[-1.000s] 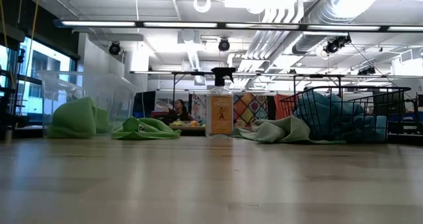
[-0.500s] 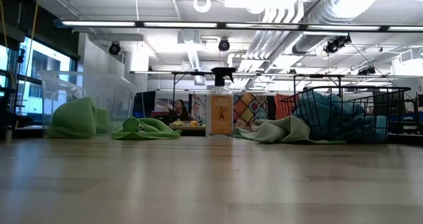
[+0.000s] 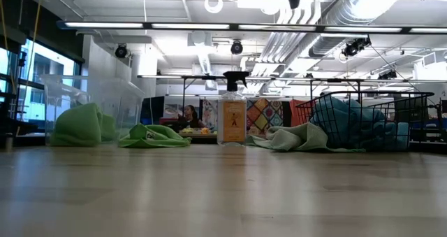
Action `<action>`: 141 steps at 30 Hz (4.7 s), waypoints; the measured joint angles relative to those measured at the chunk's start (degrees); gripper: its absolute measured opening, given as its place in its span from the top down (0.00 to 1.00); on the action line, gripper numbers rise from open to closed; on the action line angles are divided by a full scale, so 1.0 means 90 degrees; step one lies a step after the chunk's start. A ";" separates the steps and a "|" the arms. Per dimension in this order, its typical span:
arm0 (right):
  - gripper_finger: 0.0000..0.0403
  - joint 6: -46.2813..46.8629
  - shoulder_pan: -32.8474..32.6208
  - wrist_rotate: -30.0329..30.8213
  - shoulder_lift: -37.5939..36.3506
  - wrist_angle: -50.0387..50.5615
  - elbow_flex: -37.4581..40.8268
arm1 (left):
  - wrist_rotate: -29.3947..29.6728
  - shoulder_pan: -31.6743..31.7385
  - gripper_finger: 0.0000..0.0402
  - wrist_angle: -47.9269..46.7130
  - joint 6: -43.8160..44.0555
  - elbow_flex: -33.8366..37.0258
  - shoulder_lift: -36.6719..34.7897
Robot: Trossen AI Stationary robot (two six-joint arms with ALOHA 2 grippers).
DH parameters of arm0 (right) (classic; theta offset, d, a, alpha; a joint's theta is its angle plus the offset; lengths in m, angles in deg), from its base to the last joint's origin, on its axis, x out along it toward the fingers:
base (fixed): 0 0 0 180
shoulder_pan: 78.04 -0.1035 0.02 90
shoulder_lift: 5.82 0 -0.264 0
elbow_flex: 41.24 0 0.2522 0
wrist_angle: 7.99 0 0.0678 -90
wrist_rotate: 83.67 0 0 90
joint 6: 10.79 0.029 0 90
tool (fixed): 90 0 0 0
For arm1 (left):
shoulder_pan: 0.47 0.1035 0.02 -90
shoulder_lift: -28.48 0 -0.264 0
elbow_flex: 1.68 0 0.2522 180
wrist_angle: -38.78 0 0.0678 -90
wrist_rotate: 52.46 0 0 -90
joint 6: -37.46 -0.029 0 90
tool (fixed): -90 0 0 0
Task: Sort microfiber towel by color & place in baskets
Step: Put the green microfiber cloth into the bin
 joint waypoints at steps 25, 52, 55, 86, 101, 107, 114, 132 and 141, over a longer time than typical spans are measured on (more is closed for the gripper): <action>0.40 -0.0029 0.0007 0.0050 0.0000 0.1042 0.0000 | 0.0734 -0.0820 0.39 0.0296 -0.0823 -0.0221 0.1533; 0.40 -0.0032 0.0007 0.0062 0.0000 0.1116 0.0000 | 0.0797 -0.0806 1.00 0.0303 -0.0570 -0.0223 0.1152; 0.40 -0.0032 0.0007 0.0063 0.0000 0.1116 0.0000 | 0.0794 -0.0737 1.00 0.0305 -0.0569 -0.0223 0.0868; 0.40 -0.0032 0.0009 0.0061 0.0000 0.1021 0.0000 | 0.2420 0.3057 1.00 0.3931 -0.3800 -0.0223 -0.1543; 0.40 -0.0034 0.0007 -0.0330 -0.0823 -0.0574 0.0000 | 0.2381 0.4816 1.00 0.6595 -0.6446 -0.0223 -0.1266; 0.40 -0.0034 0.0007 -0.0333 -0.1045 -0.0867 0.0000 | 0.1716 0.5244 1.00 0.7744 -0.6966 0.0106 -0.1281; 0.40 -0.0036 0.0007 -0.0309 -0.1056 -0.0852 0.0000 | 0.1112 0.5962 1.00 0.9436 -0.6460 0.1146 -0.1282; 0.40 -0.0065 0.0007 -0.0442 -0.1039 -0.0848 0.0000 | 0.1322 0.6357 1.00 0.9310 -0.6422 0.1180 -0.1281; 0.40 -0.0367 0.0007 -0.0444 -0.1035 -0.0775 0.0000 | 0.1505 0.6351 1.00 0.9184 -0.6303 0.1180 -0.1372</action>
